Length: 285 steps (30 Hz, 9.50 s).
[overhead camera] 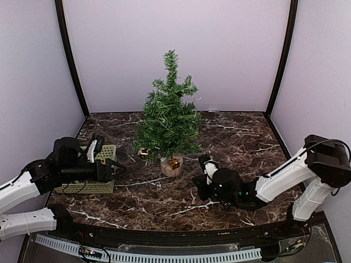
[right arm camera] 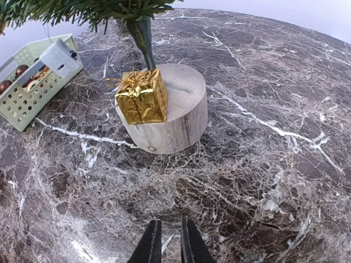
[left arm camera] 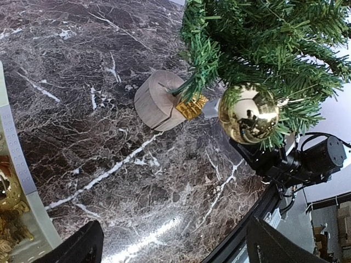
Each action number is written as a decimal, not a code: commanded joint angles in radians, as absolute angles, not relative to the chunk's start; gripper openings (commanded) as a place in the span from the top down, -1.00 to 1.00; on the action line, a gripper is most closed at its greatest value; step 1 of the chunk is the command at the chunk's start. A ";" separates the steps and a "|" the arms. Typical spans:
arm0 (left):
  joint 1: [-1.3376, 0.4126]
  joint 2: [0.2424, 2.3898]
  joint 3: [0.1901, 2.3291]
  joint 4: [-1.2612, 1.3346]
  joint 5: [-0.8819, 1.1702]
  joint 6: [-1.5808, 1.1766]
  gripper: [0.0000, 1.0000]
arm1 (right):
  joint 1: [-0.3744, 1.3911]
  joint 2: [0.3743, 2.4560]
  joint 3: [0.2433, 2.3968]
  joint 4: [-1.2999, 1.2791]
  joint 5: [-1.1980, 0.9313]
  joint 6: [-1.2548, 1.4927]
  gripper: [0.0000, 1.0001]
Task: Decorate the small christmas tree
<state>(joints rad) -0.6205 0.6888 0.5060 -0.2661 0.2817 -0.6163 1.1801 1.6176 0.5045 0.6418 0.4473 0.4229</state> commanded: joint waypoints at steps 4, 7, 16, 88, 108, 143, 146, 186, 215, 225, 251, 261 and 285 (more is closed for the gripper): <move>-0.610 0.714 0.534 -0.288 0.262 -0.589 -0.87 | 1.108 1.701 0.551 0.830 0.314 0.495 0.79; -0.609 0.721 0.533 -0.278 0.265 -0.591 -0.88 | 1.102 1.740 0.592 0.846 0.301 0.500 0.81; -0.603 0.749 0.531 -0.262 0.271 -0.583 -0.88 | 1.058 1.837 0.647 0.945 0.253 0.538 0.83; -0.247 1.069 0.575 -0.543 0.088 -0.620 -0.51 | 0.866 1.502 0.461 0.771 0.273 0.589 -0.26; -0.247 1.155 0.613 -0.575 0.052 -0.608 0.01 | 0.855 1.542 0.448 0.813 0.270 0.606 -0.28; -0.247 1.185 0.632 -0.609 0.184 -0.594 -0.26 | 0.854 1.387 0.422 0.736 0.316 0.568 -0.33; -0.247 1.213 0.636 -0.610 0.172 -0.589 -0.09 | 0.854 1.390 0.418 0.741 0.319 0.568 -0.32; -0.247 0.778 0.795 -0.483 0.411 -0.444 0.25 | 0.856 0.943 0.497 0.529 0.180 0.493 -0.37; -0.247 0.664 0.852 -0.603 0.371 -0.435 0.21 | 1.323 1.475 1.064 0.501 0.166 0.219 -0.53; -0.247 0.628 0.884 -0.608 0.611 -0.324 0.21 | 1.321 1.816 1.412 0.409 -0.039 0.182 -0.69; -0.247 0.645 0.894 -0.612 1.068 -0.228 0.19 | 1.242 1.911 1.520 0.478 -0.475 0.318 -0.46; -0.247 0.654 0.868 -0.543 1.157 -0.278 0.16 | 1.243 1.960 1.603 0.386 -0.488 0.297 -0.30; -0.247 0.625 0.849 -0.520 1.095 -0.294 -0.31 | 1.241 1.919 1.553 0.455 -0.493 0.338 0.46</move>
